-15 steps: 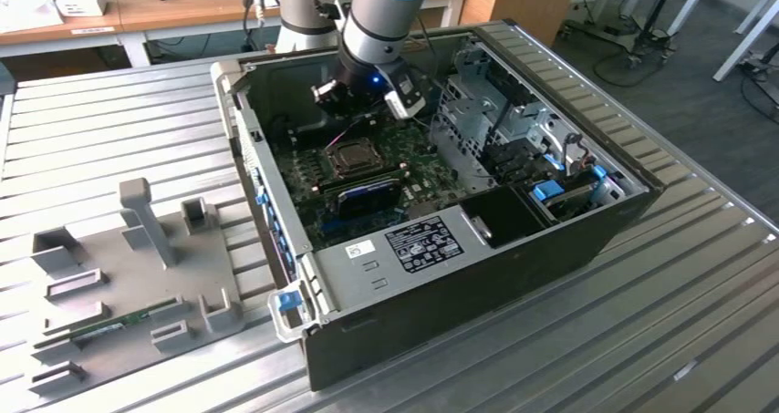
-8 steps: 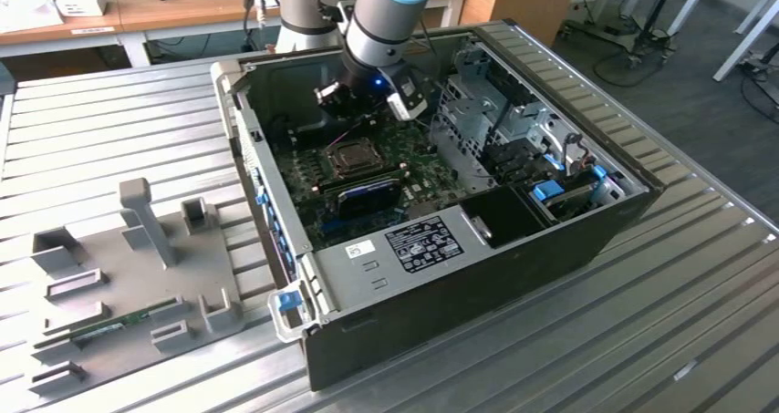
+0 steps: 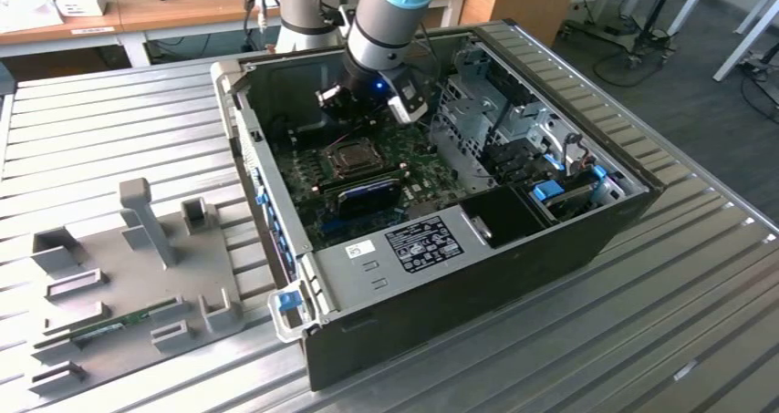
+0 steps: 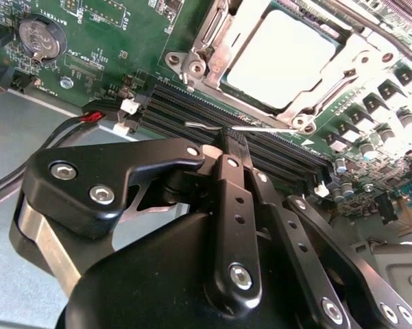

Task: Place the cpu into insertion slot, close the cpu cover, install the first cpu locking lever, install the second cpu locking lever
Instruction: 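Install the first cpu locking lever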

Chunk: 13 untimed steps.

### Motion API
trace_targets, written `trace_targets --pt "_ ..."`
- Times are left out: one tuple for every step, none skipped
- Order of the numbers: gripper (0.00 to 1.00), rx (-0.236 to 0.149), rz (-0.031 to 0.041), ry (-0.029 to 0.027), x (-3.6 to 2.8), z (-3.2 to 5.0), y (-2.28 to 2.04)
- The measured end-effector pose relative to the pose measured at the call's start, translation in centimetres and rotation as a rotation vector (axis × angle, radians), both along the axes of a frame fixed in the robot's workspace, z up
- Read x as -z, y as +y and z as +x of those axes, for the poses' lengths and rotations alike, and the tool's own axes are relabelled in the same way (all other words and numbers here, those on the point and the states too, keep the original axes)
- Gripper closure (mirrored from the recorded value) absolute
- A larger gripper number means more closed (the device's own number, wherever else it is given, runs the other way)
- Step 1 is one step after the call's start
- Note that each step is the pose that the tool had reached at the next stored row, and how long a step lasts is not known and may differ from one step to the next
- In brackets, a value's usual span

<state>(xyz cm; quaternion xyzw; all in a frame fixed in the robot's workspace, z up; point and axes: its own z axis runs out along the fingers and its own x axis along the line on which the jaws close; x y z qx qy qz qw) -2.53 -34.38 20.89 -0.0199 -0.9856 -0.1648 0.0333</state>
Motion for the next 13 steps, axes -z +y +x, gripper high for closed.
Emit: trace_targets --pt "0.89 0.0 0.0 0.0 0.04 0.0 0.02" --pt "0.89 0.001 0.0 0.0 0.07 0.0 0.03" --pt "0.89 0.001 0.0 -0.0001 0.1 0.0 0.04" --pt "0.89 0.001 0.0 0.0 0.12 0.0 0.06" --pt "0.89 0.002 0.0001 0.0 0.15 0.0 0.08" --pt "0.89 0.002 0.0001 -0.0001 0.18 -0.01 0.11" --pt "0.89 0.003 0.0003 -0.0001 0.2 -0.01 0.14" --pt "0.89 0.003 0.0002 -0.0001 0.24 0.0 0.17" --pt "0.89 0.004 0.0001 0.0 0.27 0.0 0.19" --pt "0.89 0.004 0.0 0.0 0.31 0.0 0.21" --pt "0.89 0.005 0.0001 -0.0001 0.36 0.0 0.23" --pt "0.89 0.006 0.0003 -0.0001 0.41 0.0 0.24" --pt "0.89 0.006 0.0002 -0.0001 0.47 0.0 0.24"
